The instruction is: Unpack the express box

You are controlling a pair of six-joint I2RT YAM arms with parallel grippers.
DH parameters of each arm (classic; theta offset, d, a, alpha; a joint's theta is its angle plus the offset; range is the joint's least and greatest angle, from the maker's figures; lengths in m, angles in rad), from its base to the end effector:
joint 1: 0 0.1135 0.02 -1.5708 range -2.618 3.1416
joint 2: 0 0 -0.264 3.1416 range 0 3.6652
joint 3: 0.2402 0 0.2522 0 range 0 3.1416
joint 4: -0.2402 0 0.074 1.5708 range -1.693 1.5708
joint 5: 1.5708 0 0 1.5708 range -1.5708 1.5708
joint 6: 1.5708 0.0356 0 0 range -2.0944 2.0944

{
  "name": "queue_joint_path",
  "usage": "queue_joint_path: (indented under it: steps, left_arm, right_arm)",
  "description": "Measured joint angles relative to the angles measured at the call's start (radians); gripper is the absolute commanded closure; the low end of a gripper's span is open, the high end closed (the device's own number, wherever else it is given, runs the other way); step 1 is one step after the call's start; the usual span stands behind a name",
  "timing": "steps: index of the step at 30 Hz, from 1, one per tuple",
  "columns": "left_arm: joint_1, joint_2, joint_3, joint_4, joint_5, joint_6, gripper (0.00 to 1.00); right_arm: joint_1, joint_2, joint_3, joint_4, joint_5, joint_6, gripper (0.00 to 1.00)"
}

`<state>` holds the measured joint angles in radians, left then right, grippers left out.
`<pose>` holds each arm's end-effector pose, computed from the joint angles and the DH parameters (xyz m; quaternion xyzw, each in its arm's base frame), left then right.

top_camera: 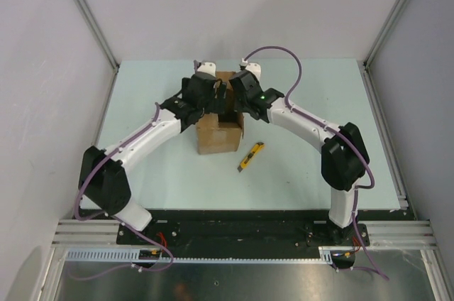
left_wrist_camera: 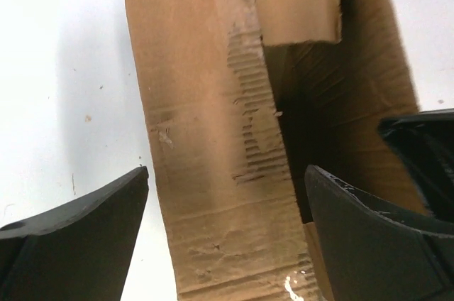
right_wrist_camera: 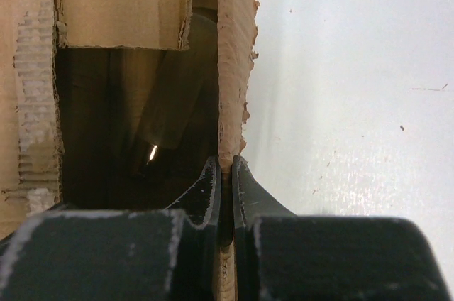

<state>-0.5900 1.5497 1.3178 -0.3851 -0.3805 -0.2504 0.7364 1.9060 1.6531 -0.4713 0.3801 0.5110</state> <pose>0.3015 -0.1859 0.3176 0.0619 0.8745 -0.0305 0.4801 0.3343 0.2852 0.2887 -0.0236 0.8984 0.0958 0.4280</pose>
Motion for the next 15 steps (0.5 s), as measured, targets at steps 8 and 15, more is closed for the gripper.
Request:
queue_joint_path:
  steps: [8,15]
  left_arm:
    - [-0.008,0.057,0.023,-0.056,-0.029,0.000,0.00]
    - [-0.019,0.094,0.046,-0.071,-0.040,0.017,0.00]
  right_arm:
    - [-0.031,-0.032,-0.052,0.033,-0.053,0.054,1.00]
    - [-0.035,-0.032,-0.052,0.037,-0.075,0.058,1.00]
